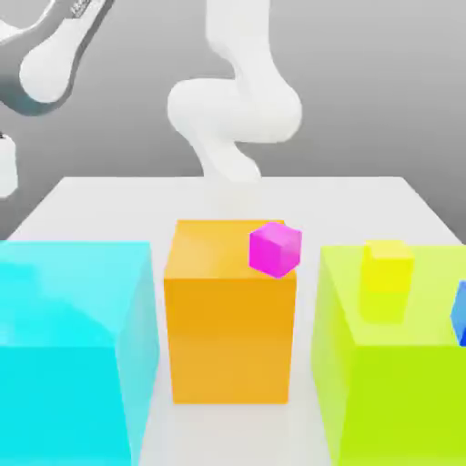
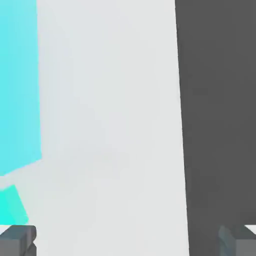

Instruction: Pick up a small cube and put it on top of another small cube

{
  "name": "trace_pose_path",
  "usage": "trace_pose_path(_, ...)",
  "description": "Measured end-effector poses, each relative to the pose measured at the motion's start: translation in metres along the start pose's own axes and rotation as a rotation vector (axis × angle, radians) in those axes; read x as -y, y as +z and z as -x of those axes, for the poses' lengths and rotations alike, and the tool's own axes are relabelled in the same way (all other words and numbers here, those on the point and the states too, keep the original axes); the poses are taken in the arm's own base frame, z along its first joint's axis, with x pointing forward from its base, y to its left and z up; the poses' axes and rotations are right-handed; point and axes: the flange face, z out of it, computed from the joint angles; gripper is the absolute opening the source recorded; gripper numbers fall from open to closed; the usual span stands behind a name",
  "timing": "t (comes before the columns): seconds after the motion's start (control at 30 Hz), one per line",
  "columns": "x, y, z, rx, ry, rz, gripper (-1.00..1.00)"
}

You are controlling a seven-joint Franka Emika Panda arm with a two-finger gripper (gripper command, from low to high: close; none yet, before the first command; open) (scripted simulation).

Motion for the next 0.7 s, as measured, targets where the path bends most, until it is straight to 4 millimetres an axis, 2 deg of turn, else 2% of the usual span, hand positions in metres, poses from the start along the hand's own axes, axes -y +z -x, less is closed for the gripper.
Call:
trace_pose_path(0.33,0.027,0.066,0.039,0.09,-0.15,-0.063,0.0)
trace_pose_path(0.53,0.035,0.092,0.065,0.121,-0.224,-0.078,0.0)
trace_pose_path(0.7,0.038,0.106,0.087,0.133,-0.279,-0.081,0.0)
